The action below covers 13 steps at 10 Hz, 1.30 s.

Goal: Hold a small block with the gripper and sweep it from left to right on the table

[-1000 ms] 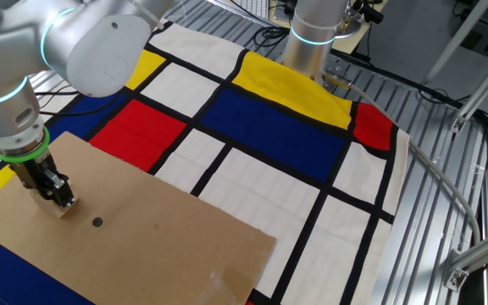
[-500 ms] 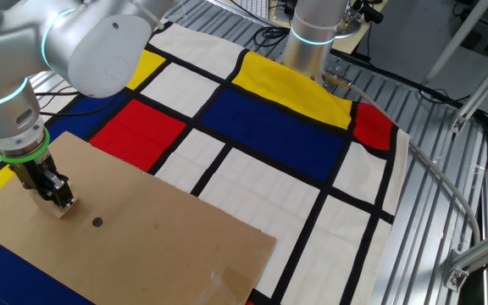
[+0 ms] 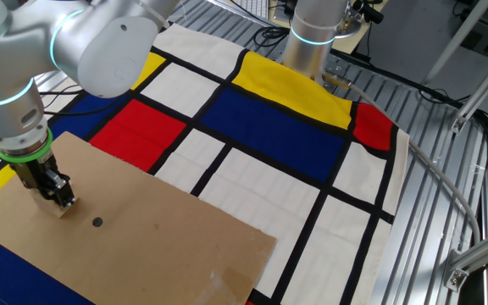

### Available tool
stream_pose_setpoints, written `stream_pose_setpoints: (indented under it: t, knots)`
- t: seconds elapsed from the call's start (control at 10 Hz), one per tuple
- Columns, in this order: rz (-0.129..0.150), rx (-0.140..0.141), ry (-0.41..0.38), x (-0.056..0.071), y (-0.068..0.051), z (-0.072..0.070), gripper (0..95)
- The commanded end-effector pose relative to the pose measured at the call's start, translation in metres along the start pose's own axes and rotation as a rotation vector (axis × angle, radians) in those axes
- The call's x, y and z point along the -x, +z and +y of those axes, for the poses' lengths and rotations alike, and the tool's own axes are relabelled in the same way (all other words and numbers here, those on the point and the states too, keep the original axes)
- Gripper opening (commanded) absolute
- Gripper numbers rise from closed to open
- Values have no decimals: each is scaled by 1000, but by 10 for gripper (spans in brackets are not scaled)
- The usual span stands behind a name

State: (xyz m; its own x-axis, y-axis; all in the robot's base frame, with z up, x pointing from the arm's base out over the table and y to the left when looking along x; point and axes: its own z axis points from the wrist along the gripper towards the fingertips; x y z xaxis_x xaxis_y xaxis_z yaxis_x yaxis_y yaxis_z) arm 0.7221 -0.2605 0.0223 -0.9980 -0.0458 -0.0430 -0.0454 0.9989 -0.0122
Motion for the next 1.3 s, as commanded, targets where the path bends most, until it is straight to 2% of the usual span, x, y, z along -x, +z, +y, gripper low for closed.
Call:
stream_pose_setpoints:
  t: [0.1, 0.9, 1.3]
  knots:
    - [2, 3, -4, 0, -2, -2, 0]
    - [-3, -8, -18, 0, -6, -17, 0]
    - [-8, -10, -20, 0, -5, -18, 0]
